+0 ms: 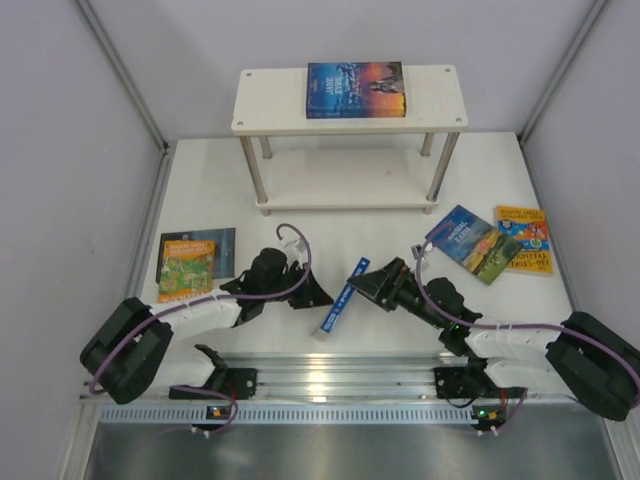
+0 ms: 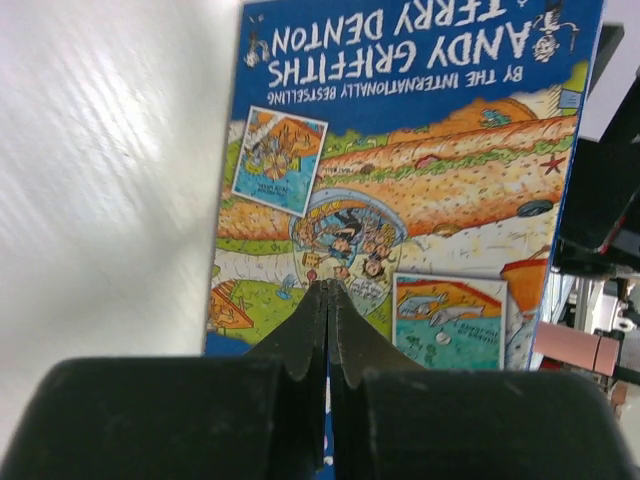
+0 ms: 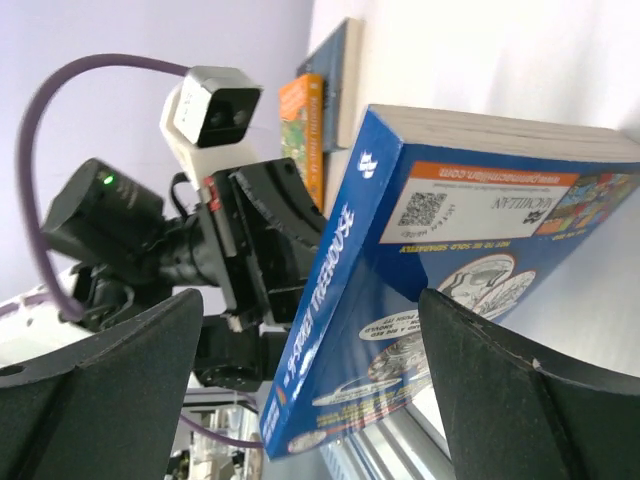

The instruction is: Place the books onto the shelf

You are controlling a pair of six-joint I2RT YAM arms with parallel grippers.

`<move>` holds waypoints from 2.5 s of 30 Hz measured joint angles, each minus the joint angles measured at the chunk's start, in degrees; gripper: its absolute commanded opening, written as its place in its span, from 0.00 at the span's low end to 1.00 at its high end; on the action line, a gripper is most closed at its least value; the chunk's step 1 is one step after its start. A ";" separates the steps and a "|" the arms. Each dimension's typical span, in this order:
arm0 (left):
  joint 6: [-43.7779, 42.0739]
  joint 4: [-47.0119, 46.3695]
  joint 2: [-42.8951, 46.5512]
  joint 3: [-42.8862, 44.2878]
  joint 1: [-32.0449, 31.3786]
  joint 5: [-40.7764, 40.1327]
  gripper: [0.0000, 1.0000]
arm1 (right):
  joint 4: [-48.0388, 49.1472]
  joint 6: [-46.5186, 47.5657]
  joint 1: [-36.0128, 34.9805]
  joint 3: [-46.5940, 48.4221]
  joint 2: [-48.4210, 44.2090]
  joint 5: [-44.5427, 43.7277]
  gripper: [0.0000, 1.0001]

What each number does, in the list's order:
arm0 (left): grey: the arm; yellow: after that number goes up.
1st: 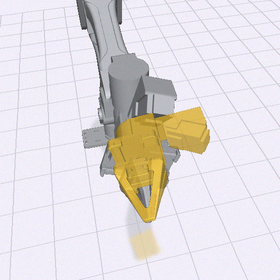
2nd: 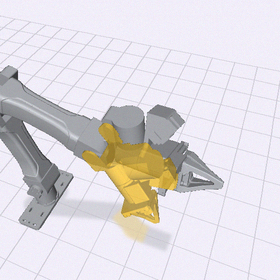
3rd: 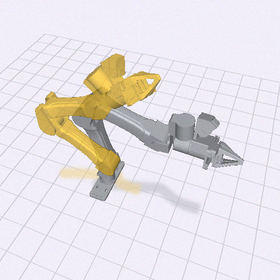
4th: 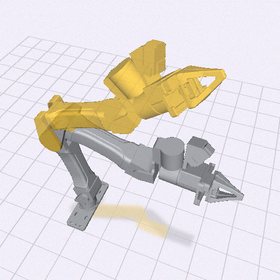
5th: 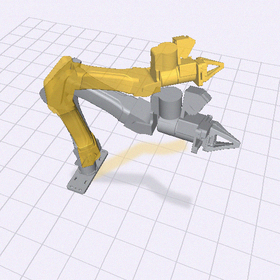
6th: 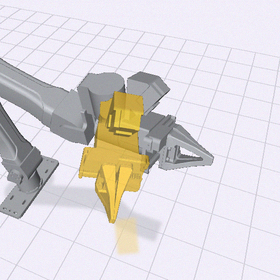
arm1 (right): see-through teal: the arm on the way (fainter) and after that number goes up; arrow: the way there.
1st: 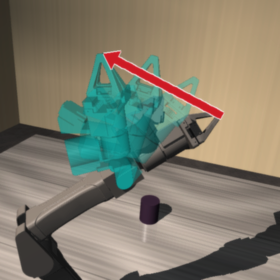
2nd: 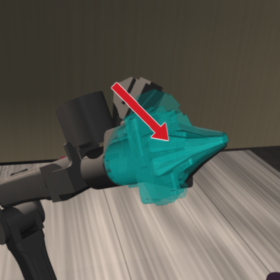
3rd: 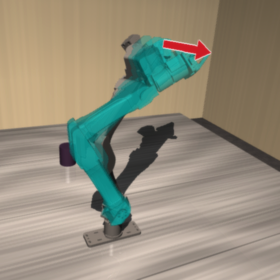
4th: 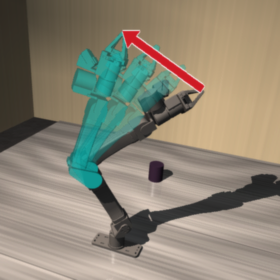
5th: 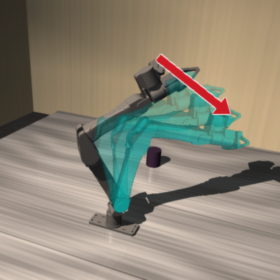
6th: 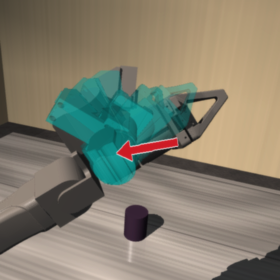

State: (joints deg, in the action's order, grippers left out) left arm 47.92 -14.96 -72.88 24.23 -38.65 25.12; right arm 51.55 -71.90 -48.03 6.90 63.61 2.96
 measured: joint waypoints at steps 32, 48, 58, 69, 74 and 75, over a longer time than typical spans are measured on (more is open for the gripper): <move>3.30 27.47 28.72 11.52 -2.62 -16.00 0.96 | -33.48 3.30 -1.03 9.75 -13.31 -18.56 0.00; 16.04 18.71 31.41 1.60 -2.62 -15.39 0.99 | -14.23 -4.46 -2.89 12.72 -5.77 -24.79 0.00; 18.29 8.41 30.75 -1.27 -2.51 -18.93 0.51 | -10.86 -6.93 -3.43 12.59 -5.79 -27.47 0.07; 13.68 7.41 29.14 -1.14 -2.32 -21.62 0.00 | -19.39 -4.81 -3.43 12.48 -7.37 -26.95 0.37; 11.28 7.41 28.35 -0.81 -2.36 -21.57 0.00 | -20.28 -4.87 -3.43 12.24 -7.30 -24.68 0.46; 10.82 7.41 28.37 -0.81 -2.36 -21.59 0.00 | -20.41 -4.85 -3.43 12.24 -7.28 -24.24 0.46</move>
State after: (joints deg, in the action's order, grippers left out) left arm 58.74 -7.55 -44.51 23.42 -41.01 3.53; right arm 31.14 -76.75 -51.46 19.14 56.34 -21.28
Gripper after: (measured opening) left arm 0.256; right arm 0.459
